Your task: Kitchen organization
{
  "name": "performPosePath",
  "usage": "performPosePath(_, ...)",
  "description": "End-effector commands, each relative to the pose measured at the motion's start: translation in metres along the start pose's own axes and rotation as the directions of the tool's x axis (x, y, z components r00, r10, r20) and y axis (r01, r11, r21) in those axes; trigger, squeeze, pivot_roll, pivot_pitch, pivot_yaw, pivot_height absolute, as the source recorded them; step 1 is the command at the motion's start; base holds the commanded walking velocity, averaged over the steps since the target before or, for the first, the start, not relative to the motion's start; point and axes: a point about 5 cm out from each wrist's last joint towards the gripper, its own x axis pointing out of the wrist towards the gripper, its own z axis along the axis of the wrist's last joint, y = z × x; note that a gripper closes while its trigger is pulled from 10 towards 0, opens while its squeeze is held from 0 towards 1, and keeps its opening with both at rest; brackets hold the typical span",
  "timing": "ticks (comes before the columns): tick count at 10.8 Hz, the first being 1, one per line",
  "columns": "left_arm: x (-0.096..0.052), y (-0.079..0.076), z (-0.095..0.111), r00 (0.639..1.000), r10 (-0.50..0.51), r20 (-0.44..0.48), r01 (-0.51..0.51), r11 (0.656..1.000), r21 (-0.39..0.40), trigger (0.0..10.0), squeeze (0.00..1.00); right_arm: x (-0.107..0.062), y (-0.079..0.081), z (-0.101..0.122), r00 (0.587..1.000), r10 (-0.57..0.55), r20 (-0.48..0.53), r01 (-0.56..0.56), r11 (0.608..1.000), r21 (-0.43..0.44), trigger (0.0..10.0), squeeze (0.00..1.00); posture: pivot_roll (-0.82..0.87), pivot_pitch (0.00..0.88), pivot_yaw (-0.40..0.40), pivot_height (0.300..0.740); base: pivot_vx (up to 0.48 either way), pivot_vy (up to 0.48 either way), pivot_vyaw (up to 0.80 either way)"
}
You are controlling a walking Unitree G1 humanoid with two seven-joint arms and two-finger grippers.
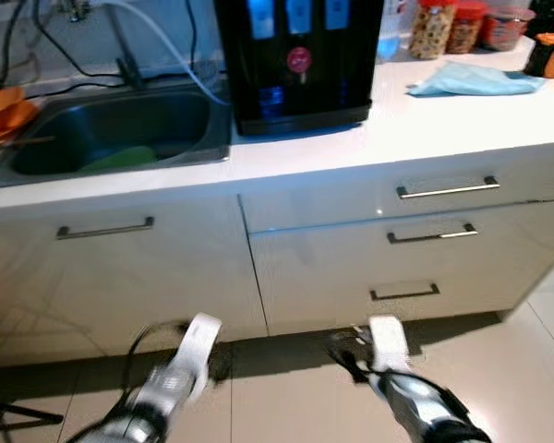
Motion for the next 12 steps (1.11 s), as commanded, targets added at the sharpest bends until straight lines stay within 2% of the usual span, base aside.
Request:
performPosePath(1, -0.003, 0.011, -0.007, 0.999, 0.036, -0.029, -0.036, 0.999, -0.005, 10.0, 0.0, -0.001, -0.002, -0.006, 1.0, -0.012, -0.011, 0.012, 1.0, 0.006, 10.0, 0.0, -0.12, 0.0, 0.115, 0.74, 0.0, 0.0, 0.0)
performPosePath(2, -0.005, 0.014, -0.018, 0.997, 0.041, -0.064, -0.039, 0.999, 0.031, 10.0, 0.0, -0.006, -0.01, -0.029, 0.997, -0.04, -0.073, 0.04, 0.999, 0.0, 10.0, 0.0, -0.12, 0.0, 0.113, 0.74, 0.0, 0.0, 0.0)
performPosePath(3, -0.005, 0.015, -0.021, 0.996, 0.046, -0.076, -0.043, 0.998, 0.042, 10.0, 0.0, -0.008, -0.01, -0.037, 0.995, -0.043, -0.091, 0.044, 0.999, 0.016, 10.0, 0.0, -0.12, 0.0, 0.113, 0.74, 0.0, 0.0, 0.0)
performPosePath(5, -0.005, 0.014, -0.02, 0.996, 0.039, -0.078, -0.036, 0.998, 0.044, 10.0, 0.0, -0.007, -0.009, -0.037, 0.996, -0.039, -0.082, 0.041, 0.999, 0.03, 10.0, 0.0, -0.12, 0.0, 0.109, 0.74, 0.0, 0.0, 0.0)
performPosePath(9, -0.003, 0.01, -0.012, 0.998, 0.017, -0.059, -0.011, 0.995, 0.103, 10.0, 0.0, -0.006, -0.002, -0.036, 0.995, -0.012, -0.097, 0.01, 1.0, -0.024, 10.0, 0.0, -0.12, 0.0, 0.11, 0.74, 0.0, 0.0, 0.0)
performPosePath(12, -0.003, 0.008, -0.011, 0.998, 0.005, -0.064, 0.003, 0.992, 0.126, 10.0, 0.0, -0.006, -0.003, -0.036, 0.995, -0.012, -0.102, 0.009, 1.0, -0.024, 10.0, 0.0, -0.12, 0.0, 0.111, 0.74, 0.0, 0.0, -0.78)
